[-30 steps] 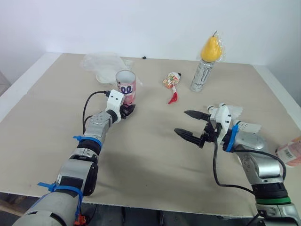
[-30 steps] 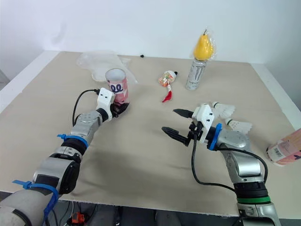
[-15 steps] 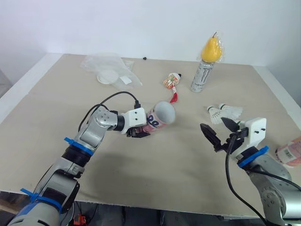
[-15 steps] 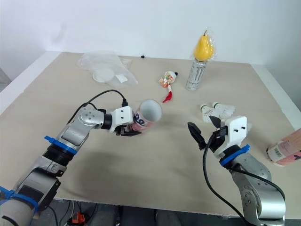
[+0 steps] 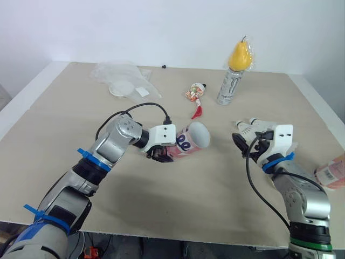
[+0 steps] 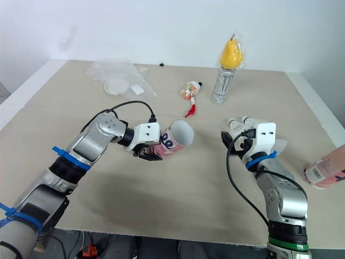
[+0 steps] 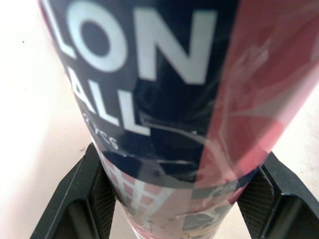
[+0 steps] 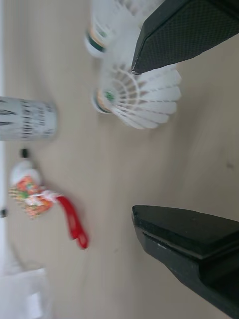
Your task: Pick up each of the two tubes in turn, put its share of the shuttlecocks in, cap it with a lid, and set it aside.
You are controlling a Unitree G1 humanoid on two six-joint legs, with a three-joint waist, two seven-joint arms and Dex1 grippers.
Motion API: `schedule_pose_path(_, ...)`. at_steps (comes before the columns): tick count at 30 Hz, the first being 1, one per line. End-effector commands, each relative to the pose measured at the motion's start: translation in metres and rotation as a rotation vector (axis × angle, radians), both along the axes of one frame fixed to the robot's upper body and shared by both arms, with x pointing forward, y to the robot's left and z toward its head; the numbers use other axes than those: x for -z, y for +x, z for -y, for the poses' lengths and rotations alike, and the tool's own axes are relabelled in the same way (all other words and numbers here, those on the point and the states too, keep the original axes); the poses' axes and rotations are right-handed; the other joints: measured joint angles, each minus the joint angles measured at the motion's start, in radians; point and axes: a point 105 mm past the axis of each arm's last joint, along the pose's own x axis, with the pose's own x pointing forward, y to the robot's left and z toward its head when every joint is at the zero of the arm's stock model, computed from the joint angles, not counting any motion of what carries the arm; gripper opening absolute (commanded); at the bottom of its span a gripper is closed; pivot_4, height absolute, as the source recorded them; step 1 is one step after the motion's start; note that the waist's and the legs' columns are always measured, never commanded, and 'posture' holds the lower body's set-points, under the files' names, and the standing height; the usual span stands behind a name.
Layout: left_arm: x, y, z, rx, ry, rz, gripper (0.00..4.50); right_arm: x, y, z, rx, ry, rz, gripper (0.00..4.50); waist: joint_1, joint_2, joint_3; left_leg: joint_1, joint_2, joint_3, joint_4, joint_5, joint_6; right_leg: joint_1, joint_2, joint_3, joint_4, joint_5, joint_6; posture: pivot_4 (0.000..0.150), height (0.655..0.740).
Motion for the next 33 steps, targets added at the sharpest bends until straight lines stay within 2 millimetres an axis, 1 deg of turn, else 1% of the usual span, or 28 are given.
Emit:
schedule_pose_path(1, 0.0, -0.008, 0.005, 0.015, 0.001, -0.044, 2.83, -0.011, 0.012, 0.004, -0.005, -0.026, 0.041, 4.5, -0.002, 0.001, 0.0, 0.0, 0.0, 0.0, 0.0, 0.0, 0.0, 0.0, 0.0, 0.0, 0.0, 0.0, 0.0, 0.15, 0.74)
schedule_pose_path(3, -0.002, -0.01, 0.007, 0.011, -0.014, -0.063, 2.83, -0.006, 0.019, 0.006, -0.003, -0.032, 0.019, 4.5, -0.001, 0.001, 0.0, 0.0, 0.0, 0.0, 0.0, 0.0, 0.0, 0.0, 0.0, 0.0, 0.0, 0.0, 0.0, 0.15, 0.74)
schedule_pose_path(8, -0.006, -0.011, 0.011, 0.005, -0.031, -0.07, 2.83, -0.006, 0.036, 0.006, -0.007, -0.028, 0.021, 4.5, -0.002, 0.002, 0.001, 0.0, 0.0, 0.0, 0.001, 0.0, 0.0, 0.0, 0.0, 0.0, 0.0, 0.0, 0.001, 0.15, 0.74)
schedule_pose_path(14, -0.005, -0.01, 0.01, -0.003, -0.028, -0.059, 2.83, 0.001, 0.051, 0.007, 0.004, -0.03, -0.004, 4.5, -0.003, 0.002, 0.001, 0.0, 0.0, 0.0, 0.001, 0.0, 0.0, 0.0, 0.0, 0.0, 0.0, 0.001, 0.001, 0.15, 0.74)
schedule_pose_path(16, -0.004, -0.01, 0.01, -0.004, -0.028, -0.058, 2.83, 0.001, 0.055, 0.003, -0.018, -0.035, 0.001, 4.5, -0.003, 0.003, 0.002, 0.0, 0.0, 0.0, 0.001, 0.0, 0.0, 0.0, 0.0, 0.001, 0.0, 0.001, 0.001, 0.15, 0.74)
schedule_pose_path(17, -0.004, -0.01, 0.01, -0.005, -0.027, -0.058, 2.82, 0.0, 0.058, 0.002, -0.021, -0.042, 0.004, 3.98, -0.003, 0.004, 0.002, 0.0, 0.0, 0.0, 0.001, 0.0, 0.0, 0.0, 0.0, 0.001, 0.0, 0.001, 0.001, 0.15, 0.74)
schedule_pose_path(18, -0.003, -0.01, 0.01, -0.005, -0.026, -0.059, 2.82, -0.001, 0.06, 0.001, -0.023, -0.047, 0.006, 3.7, -0.004, 0.004, 0.003, 0.0, 0.0, 0.0, 0.001, 0.0, 0.0, 0.0, 0.0, 0.001, 0.0, 0.001, 0.001, 0.15, 0.74)
schedule_pose_path(20, -0.002, -0.01, 0.009, -0.007, -0.022, -0.055, 2.82, -0.001, 0.063, 0.001, -0.018, -0.056, 0.007, 2.81, -0.004, 0.005, 0.003, 0.0, 0.0, 0.0, 0.001, 0.0, 0.0, 0.0, 0.0, 0.001, 0.0, 0.001, 0.001, 0.15, 0.74)
schedule_pose_path(23, -0.002, -0.009, 0.01, -0.01, -0.023, -0.053, 2.82, -0.003, 0.068, 0.003, -0.009, -0.075, 0.009, 1.14, -0.004, 0.005, 0.003, 0.0, 0.0, 0.0, 0.002, 0.0, 0.0, 0.0, 0.0, 0.001, 0.0, 0.001, 0.002, 0.15, 0.74)
schedule_pose_path(24, -0.003, -0.008, 0.01, -0.01, -0.023, -0.053, 2.82, -0.003, 0.069, 0.003, -0.007, -0.077, 0.01, 0.78, -0.004, 0.005, 0.003, 0.0, 0.0, 0.0, 0.001, 0.0, 0.0, 0.0, 0.0, 0.001, 0.0, 0.001, 0.002, 0.15, 0.74)
schedule_pose_path(25, -0.002, -0.008, 0.01, -0.01, -0.024, -0.053, 2.82, -0.004, 0.07, 0.003, -0.007, -0.079, 0.012, 0.09, -0.004, 0.006, 0.003, 0.0, 0.0, 0.0, 0.002, 0.0, 0.0, 0.0, 0.0, 0.001, 0.0, 0.001, 0.002, 0.15, 0.74)
schedule_pose_path(31, -0.001, -0.008, 0.011, -0.01, -0.023, -0.053, 2.82, -0.006, 0.068, 0.001, -0.018, -0.101, 0.028, 0.04, -0.004, 0.006, 0.003, 0.0, 0.0, 0.0, 0.002, 0.0, 0.0, 0.0, 0.0, 0.001, 0.0, 0.001, 0.002, 0.15, 0.74)
schedule_pose_path(33, -0.001, -0.007, 0.01, -0.013, -0.024, -0.055, 2.82, -0.012, 0.064, -0.002, -0.039, -0.123, 0.056, 0.04, -0.003, 0.006, 0.003, 0.0, -0.001, 0.0, 0.002, 0.0, 0.0, 0.0, 0.0, 0.001, 0.0, 0.001, 0.002, 0.15, 0.74)
